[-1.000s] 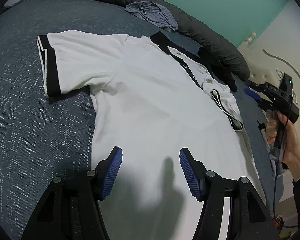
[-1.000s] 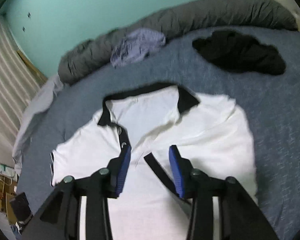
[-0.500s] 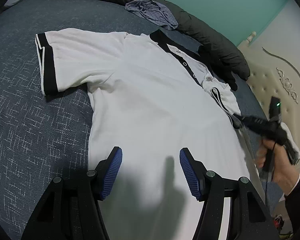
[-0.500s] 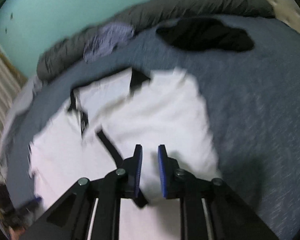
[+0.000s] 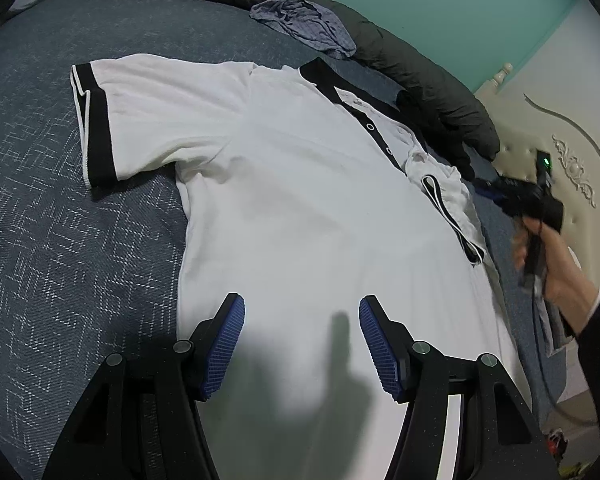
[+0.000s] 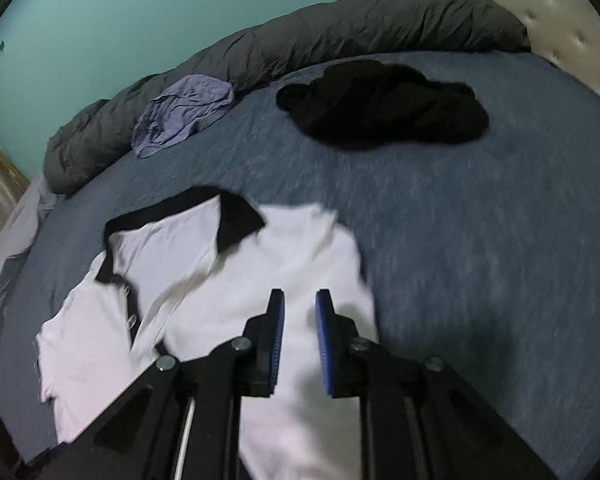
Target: Fold clothes
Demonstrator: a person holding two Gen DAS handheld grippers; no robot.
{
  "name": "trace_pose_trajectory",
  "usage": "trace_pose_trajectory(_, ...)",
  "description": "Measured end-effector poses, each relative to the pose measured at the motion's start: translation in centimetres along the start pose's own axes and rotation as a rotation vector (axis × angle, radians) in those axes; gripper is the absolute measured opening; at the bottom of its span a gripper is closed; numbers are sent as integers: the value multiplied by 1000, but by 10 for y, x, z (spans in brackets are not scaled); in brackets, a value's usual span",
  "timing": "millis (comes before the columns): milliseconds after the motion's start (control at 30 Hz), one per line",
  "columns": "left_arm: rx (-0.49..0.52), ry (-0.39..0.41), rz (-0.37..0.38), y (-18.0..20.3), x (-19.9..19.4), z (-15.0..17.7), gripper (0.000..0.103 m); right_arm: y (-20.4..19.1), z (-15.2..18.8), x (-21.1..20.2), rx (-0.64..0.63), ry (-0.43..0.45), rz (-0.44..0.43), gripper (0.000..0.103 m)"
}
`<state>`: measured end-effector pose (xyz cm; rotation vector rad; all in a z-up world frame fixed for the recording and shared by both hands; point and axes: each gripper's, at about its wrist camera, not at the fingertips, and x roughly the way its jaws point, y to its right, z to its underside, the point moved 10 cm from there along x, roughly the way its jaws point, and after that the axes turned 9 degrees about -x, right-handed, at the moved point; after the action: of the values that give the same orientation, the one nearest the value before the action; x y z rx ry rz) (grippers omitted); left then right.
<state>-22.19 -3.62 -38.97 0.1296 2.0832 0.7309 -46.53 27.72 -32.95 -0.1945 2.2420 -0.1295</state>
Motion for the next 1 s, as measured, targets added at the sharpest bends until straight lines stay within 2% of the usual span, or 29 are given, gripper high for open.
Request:
trace_pose_trajectory(367, -10, -15, 23, 2, 2, 1, 64, 4, -22, 57, -19, -101, 23, 15)
trace_pose_trajectory(467, -13, -19, 28, 2, 2, 2, 65, 6, -29, 70, -14, -119, 53, 15)
trace_pose_trajectory(667, -10, -27, 33, 2, 3, 2, 65, -4, -51, 86, -40, -105, 35, 15)
trace_pose_trajectory(733, -15, -28, 36, 2, 2, 2, 65, -5, -57, 82, -42, -74, 19, 15)
trace_pose_trajectory(933, -17, -28, 37, 3, 2, 3, 66, 36, -61, 48, 35, 26, 50, 15)
trace_pose_trajectory(1000, -18, -29, 37, 3, 3, 4, 66, 44, -51, 44, 21, 9, 47, 15)
